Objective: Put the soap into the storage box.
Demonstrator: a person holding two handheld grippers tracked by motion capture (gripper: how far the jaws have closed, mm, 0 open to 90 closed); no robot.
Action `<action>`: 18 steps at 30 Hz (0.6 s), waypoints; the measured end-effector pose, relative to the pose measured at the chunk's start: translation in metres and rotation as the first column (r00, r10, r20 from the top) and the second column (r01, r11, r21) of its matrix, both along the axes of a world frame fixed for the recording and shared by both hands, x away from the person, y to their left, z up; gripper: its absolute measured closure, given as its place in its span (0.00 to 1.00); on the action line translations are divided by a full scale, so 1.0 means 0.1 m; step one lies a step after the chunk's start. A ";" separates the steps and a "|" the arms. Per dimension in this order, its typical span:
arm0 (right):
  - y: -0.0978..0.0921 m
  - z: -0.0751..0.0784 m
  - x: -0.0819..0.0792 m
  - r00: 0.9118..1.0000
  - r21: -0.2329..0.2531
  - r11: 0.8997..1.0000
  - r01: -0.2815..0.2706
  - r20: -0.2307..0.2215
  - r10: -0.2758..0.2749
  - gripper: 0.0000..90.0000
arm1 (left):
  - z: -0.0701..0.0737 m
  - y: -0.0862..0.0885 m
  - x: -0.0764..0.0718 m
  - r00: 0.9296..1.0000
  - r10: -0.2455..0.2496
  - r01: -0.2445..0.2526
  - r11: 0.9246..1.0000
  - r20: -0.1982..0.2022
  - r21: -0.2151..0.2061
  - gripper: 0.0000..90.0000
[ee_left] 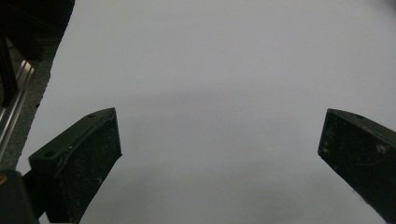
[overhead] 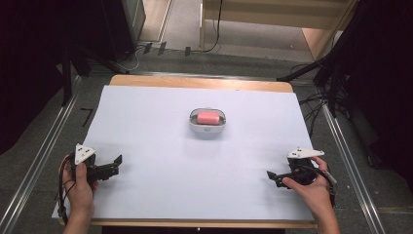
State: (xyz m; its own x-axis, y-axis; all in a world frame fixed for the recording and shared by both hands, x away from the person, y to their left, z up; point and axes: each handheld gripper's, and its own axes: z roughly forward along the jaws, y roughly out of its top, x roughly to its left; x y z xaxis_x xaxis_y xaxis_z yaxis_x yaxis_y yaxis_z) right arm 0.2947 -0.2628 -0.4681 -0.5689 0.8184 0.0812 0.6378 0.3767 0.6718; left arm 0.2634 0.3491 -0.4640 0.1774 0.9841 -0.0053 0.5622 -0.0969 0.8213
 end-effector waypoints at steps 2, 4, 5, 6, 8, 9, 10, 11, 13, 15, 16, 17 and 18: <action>-0.04 -0.01 -0.03 1.000 0.007 1.000 0.008 0.002 -0.008 0.01 | 0.00 0.00 0.00 1.000 0.000 0.000 1.000 0.000 -0.001 0.00; -0.09 -0.02 -0.06 1.000 0.012 1.000 0.011 0.008 -0.011 0.00 | 0.00 0.00 0.00 1.000 0.001 -0.001 1.000 0.001 -0.002 0.00; -0.11 -0.02 -0.08 1.000 0.021 1.000 0.014 0.014 -0.014 0.00 | 0.00 0.00 0.00 1.000 0.000 0.000 1.000 0.000 -0.001 0.00; -0.13 -0.02 -0.11 1.000 0.025 1.000 0.014 0.016 -0.014 0.00 | 0.00 0.00 0.00 1.000 0.000 0.000 1.000 0.000 -0.001 0.00; -0.17 -0.02 -0.14 1.000 0.028 0.999 0.024 0.016 -0.024 0.00 | 0.00 0.00 0.00 1.000 0.000 0.000 1.000 0.001 -0.001 0.00; -0.19 -0.02 -0.15 0.999 0.028 0.999 0.033 0.017 -0.033 0.00 | 0.00 0.00 0.00 1.000 0.000 0.000 1.000 0.001 -0.001 0.00; -0.22 -0.03 -0.17 0.999 0.026 0.999 0.040 0.019 -0.040 0.00 | 0.00 0.00 0.00 1.000 0.000 0.000 1.000 0.000 -0.001 0.00; -0.24 -0.03 -0.19 0.999 0.027 0.999 0.046 0.019 -0.046 0.00 | 0.00 0.00 0.00 1.000 0.000 0.000 1.000 0.000 0.000 0.00; -0.30 -0.04 -0.22 0.997 0.025 0.997 0.074 0.025 -0.074 0.00 | 0.00 0.00 0.00 1.000 0.000 0.000 1.000 0.000 0.000 0.00; -0.33 -0.05 -0.25 0.995 0.018 0.995 0.097 0.027 -0.098 0.00 | 0.00 0.00 0.00 1.000 0.000 0.000 1.000 0.000 0.000 0.00; -0.35 -0.05 -0.27 0.994 0.017 0.994 0.108 0.024 -0.108 0.00 | 0.00 0.00 0.00 1.000 0.000 0.000 1.000 0.000 -0.001 0.00; -0.37 -0.05 -0.28 0.994 0.018 0.994 0.109 0.024 -0.110 0.00 | 0.00 0.00 0.00 1.000 0.001 -0.001 1.000 0.000 -0.002 0.00; -0.40 -0.06 -0.29 0.993 0.022 0.993 0.114 0.031 -0.115 0.00 | 0.00 0.00 0.00 1.000 0.000 0.000 1.000 0.000 -0.001 0.00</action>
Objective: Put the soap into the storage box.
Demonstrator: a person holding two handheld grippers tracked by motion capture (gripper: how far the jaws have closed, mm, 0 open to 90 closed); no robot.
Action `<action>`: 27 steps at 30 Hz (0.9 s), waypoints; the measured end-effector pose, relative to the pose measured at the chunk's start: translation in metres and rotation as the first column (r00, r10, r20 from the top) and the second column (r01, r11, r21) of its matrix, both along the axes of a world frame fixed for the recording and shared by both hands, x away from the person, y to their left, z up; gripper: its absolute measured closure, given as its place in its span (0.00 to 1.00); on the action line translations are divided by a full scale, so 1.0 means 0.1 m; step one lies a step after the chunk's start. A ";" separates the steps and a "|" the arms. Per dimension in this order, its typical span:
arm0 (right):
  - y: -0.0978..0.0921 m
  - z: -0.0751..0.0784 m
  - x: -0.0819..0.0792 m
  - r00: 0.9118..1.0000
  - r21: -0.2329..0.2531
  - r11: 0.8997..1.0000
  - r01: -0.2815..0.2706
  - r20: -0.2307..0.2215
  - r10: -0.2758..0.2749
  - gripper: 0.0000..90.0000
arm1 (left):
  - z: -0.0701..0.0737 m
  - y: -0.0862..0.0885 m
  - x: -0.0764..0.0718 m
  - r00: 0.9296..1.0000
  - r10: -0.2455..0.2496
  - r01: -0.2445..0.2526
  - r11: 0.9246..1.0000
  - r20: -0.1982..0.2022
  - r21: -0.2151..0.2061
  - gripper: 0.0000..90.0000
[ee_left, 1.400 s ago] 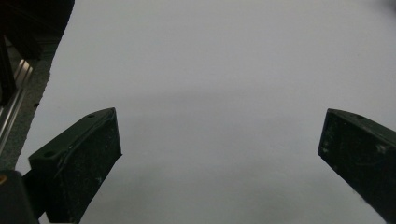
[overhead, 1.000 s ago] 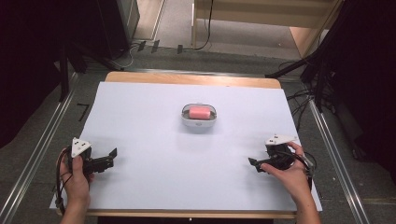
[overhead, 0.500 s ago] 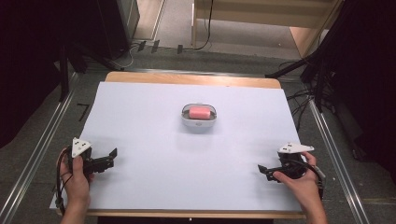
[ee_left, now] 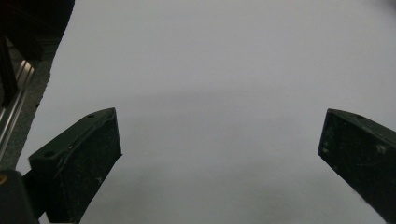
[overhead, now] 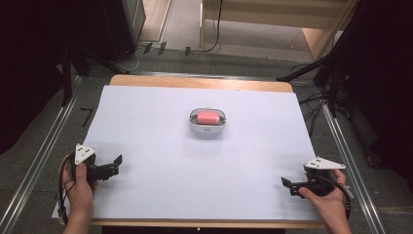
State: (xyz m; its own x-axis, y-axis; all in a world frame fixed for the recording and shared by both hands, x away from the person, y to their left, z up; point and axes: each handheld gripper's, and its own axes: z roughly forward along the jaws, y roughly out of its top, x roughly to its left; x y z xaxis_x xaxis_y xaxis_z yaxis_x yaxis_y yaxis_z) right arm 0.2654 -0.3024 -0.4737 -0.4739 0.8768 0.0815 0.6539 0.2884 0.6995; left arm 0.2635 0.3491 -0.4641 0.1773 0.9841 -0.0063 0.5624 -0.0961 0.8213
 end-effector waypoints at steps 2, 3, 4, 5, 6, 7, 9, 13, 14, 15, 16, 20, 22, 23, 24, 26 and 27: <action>-0.04 0.00 -0.02 1.000 0.010 1.000 0.012 0.007 -0.012 0.00 | 0.00 0.00 0.00 1.000 0.000 0.000 1.000 0.000 0.000 0.00; -0.06 0.00 -0.03 1.000 0.015 1.000 0.018 0.008 -0.018 0.00 | 0.00 0.00 0.00 1.000 0.000 0.000 1.000 0.000 0.000 0.00; -0.08 0.00 -0.03 1.000 0.016 1.000 0.023 0.013 -0.023 0.00 | 0.00 0.00 0.00 1.000 0.000 0.000 1.000 0.000 0.000 0.00; -0.09 0.00 -0.04 1.000 0.019 1.000 0.024 0.014 -0.025 0.00 | 0.00 0.00 0.00 1.000 0.000 0.000 1.000 0.001 0.000 0.00; -0.11 -0.01 -0.05 0.999 0.021 0.999 0.030 0.016 -0.031 0.00 | 0.00 0.00 0.00 1.000 0.000 0.000 1.000 0.001 0.000 0.00; -0.12 -0.01 -0.05 0.999 0.024 0.999 0.035 0.018 -0.036 0.00 | 0.00 0.00 0.00 1.000 0.000 0.000 1.000 0.001 0.000 0.00; -0.15 -0.02 -0.07 0.999 0.031 0.999 0.043 0.020 -0.043 0.00 | 0.00 0.00 0.00 1.000 0.001 -0.001 1.000 0.001 0.000 0.00; -0.18 -0.06 -0.10 0.998 0.042 0.997 0.065 0.024 -0.066 0.00 | 0.00 0.00 0.00 1.000 0.001 -0.001 1.000 0.001 0.001 0.00; -0.19 -0.08 -0.10 0.997 0.038 0.997 0.071 0.026 -0.072 0.00 | 0.00 0.00 0.00 1.000 0.000 0.000 1.000 0.001 0.002 0.00; -0.20 -0.10 -0.11 0.997 0.039 0.996 0.074 0.024 -0.075 0.00 | 0.00 0.00 0.00 1.000 0.000 0.000 1.000 0.001 0.003 0.00; -0.21 -0.11 -0.12 0.997 0.041 0.996 0.077 0.024 -0.078 0.00 | 0.00 0.00 0.00 1.000 0.000 0.000 1.000 0.001 0.003 0.00; -0.25 -0.15 -0.17 0.993 0.065 0.993 0.102 0.049 -0.105 0.00 | 0.00 0.00 0.00 1.000 0.002 -0.002 1.000 0.003 0.006 0.00; -0.26 -0.15 -0.19 0.991 0.076 0.991 0.110 0.074 -0.116 0.00 | 0.00 0.00 0.00 1.000 0.002 -0.002 1.000 0.003 0.006 0.00; -0.26 -0.16 -0.20 0.989 0.082 0.990 0.117 0.081 -0.123 0.00 | 0.00 0.00 0.00 1.000 0.003 -0.003 1.000 0.003 0.006 0.00; -0.27 -0.17 -0.21 0.988 0.084 0.989 0.123 0.087 -0.131 0.00 | 0.00 0.00 0.00 1.000 0.003 -0.003 1.000 0.003 0.006 0.00; -0.26 -0.17 -0.24 0.984 0.080 0.988 0.131 0.107 -0.140 0.00 | 0.00 -0.01 0.00 1.000 0.003 -0.003 1.000 0.003 0.006 0.00; -0.26 -0.17 -0.24 0.983 0.085 0.988 0.131 0.115 -0.140 0.00 | 0.00 -0.01 0.00 1.000 0.003 -0.003 1.000 0.003 0.006 0.00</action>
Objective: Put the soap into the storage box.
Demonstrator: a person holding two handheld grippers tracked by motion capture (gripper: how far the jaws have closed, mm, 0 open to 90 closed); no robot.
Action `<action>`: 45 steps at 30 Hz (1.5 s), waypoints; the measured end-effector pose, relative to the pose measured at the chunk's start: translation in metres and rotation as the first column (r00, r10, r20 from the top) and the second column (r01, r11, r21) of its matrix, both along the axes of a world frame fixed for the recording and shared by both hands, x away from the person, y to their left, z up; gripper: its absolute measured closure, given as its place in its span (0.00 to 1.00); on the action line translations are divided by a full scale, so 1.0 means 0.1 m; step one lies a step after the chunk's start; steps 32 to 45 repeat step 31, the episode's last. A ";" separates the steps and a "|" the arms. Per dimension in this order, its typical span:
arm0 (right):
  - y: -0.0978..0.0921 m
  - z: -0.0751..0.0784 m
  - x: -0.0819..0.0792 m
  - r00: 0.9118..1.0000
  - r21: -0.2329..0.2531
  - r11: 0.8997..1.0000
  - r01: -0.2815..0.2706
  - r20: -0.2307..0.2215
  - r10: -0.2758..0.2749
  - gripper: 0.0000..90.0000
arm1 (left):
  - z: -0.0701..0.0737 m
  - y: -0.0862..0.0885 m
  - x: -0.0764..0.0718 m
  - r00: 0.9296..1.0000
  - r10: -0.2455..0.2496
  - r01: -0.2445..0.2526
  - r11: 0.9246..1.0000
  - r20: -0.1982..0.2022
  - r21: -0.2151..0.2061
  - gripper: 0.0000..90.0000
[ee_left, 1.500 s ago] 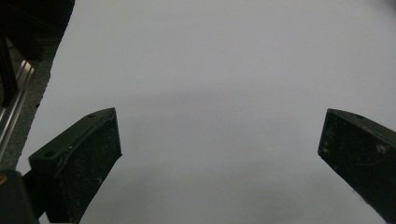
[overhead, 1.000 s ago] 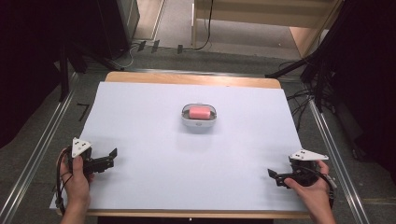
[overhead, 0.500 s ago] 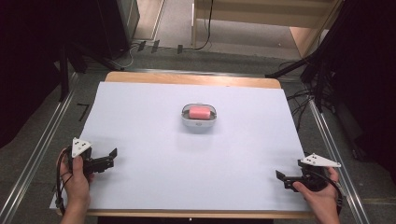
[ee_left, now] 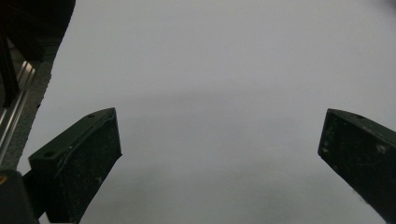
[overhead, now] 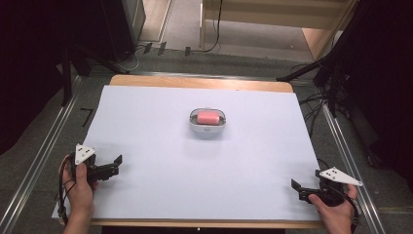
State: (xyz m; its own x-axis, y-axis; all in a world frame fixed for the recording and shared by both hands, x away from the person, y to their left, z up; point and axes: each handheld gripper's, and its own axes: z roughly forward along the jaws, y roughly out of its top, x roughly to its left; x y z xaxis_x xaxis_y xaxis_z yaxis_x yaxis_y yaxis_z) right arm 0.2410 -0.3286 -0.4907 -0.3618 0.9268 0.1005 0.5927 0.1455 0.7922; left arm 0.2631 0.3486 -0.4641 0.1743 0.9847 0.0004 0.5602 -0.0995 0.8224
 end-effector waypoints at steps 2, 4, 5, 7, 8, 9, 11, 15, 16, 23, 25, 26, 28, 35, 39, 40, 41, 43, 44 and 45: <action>-0.01 -0.01 -0.01 1.000 0.011 1.000 0.000 0.003 0.000 0.00 | 0.00 0.00 0.00 1.000 0.000 0.000 1.000 0.001 0.003 0.00; -0.01 -0.01 -0.01 1.000 0.020 1.000 -0.006 0.005 0.006 0.00 | 0.00 0.00 0.00 1.000 0.006 -0.006 1.000 0.002 0.003 0.00; -0.01 -0.02 -0.02 1.000 0.020 1.000 -0.005 0.012 0.004 0.00 | 0.00 0.00 0.00 1.000 0.010 -0.010 1.000 0.002 0.004 0.00; -0.01 -0.01 -0.02 1.000 0.014 1.000 -0.001 0.014 0.000 0.00 | 0.00 0.00 0.00 1.000 0.010 -0.010 1.000 0.002 0.004 0.00; -0.01 -0.01 -0.02 1.000 0.010 1.000 0.002 0.013 -0.002 0.00 | 0.00 0.00 0.00 1.000 0.009 -0.009 1.000 0.002 0.004 0.00; -0.01 -0.02 -0.02 1.000 0.008 1.000 0.001 0.013 -0.001 0.00 | 0.00 0.00 0.00 1.000 0.009 -0.009 1.000 0.001 0.004 0.00; -0.01 -0.02 -0.01 1.000 0.014 1.000 0.002 0.012 -0.002 0.00 | 0.00 0.00 0.00 1.000 0.008 -0.008 1.000 0.000 0.002 0.00; -0.01 -0.02 -0.02 1.000 0.020 1.000 0.004 0.006 -0.004 0.00 | 0.00 0.00 0.00 1.000 0.010 -0.010 1.000 0.000 0.004 0.00; -0.01 -0.02 -0.01 1.000 0.020 1.000 0.001 0.003 -0.001 0.00 | 0.00 0.00 0.00 1.000 0.009 -0.009 1.000 0.000 0.005 0.00; 0.00 -0.02 -0.01 1.000 0.011 1.000 -0.006 0.001 0.005 0.00 | 0.00 -0.01 0.00 1.000 0.007 -0.007 1.000 0.003 0.009 0.00; 0.00 -0.02 -0.01 1.000 0.010 1.000 -0.002 0.001 0.002 0.00 | 0.00 -0.01 0.00 1.000 0.006 -0.006 1.000 0.002 0.010 0.00; 0.00 -0.02 -0.01 1.000 0.008 1.000 -0.003 0.001 0.002 0.00 | 0.00 -0.01 0.00 1.000 0.007 -0.007 1.000 0.001 0.010 0.00; 0.00 -0.02 -0.01 1.000 0.004 1.000 -0.004 0.001 0.004 0.00 | 0.00 -0.01 0.00 1.000 0.007 -0.007 1.000 0.001 0.010 0.00; 0.01 -0.02 -0.01 1.000 0.002 1.000 -0.001 -0.001 0.001 0.00 | 0.00 -0.01 0.00 1.000 0.007 -0.007 1.000 -0.001 0.011 0.00; 0.01 -0.02 -0.01 1.000 0.002 1.000 -0.001 -0.001 0.001 0.00 | 0.00 -0.01 0.00 1.000 0.007 -0.007 1.000 -0.001 0.011 0.00; 0.01 -0.02 -0.01 1.000 0.002 1.000 -0.001 -0.001 0.001 0.00 | 0.00 -0.01 0.00 1.000 0.007 -0.007 1.000 -0.001 0.011 0.00; 0.01 -0.02 -0.01 1.000 0.002 1.000 -0.001 -0.001 0.001 0.00 | 0.00 -0.01 0.00 1.000 0.007 -0.007 1.000 -0.001 0.011 0.00; 0.01 -0.02 -0.01 1.000 0.002 1.000 -0.001 -0.001 0.001 0.00 | 0.00 -0.01 0.00 1.000 0.007 -0.007 1.000 -0.001 0.011 0.00; 0.01 -0.02 -0.01 1.000 0.002 1.000 -0.001 -0.001 0.001 0.00 | 0.00 -0.01 0.00 1.000 0.007 -0.007 1.000 -0.001 0.011 0.00; 0.01 -0.02 -0.01 1.000 0.002 1.000 -0.001 -0.001 0.001 0.00 | 0.00 -0.01 0.00 1.000 0.007 -0.007 1.000 -0.001 0.011 0.00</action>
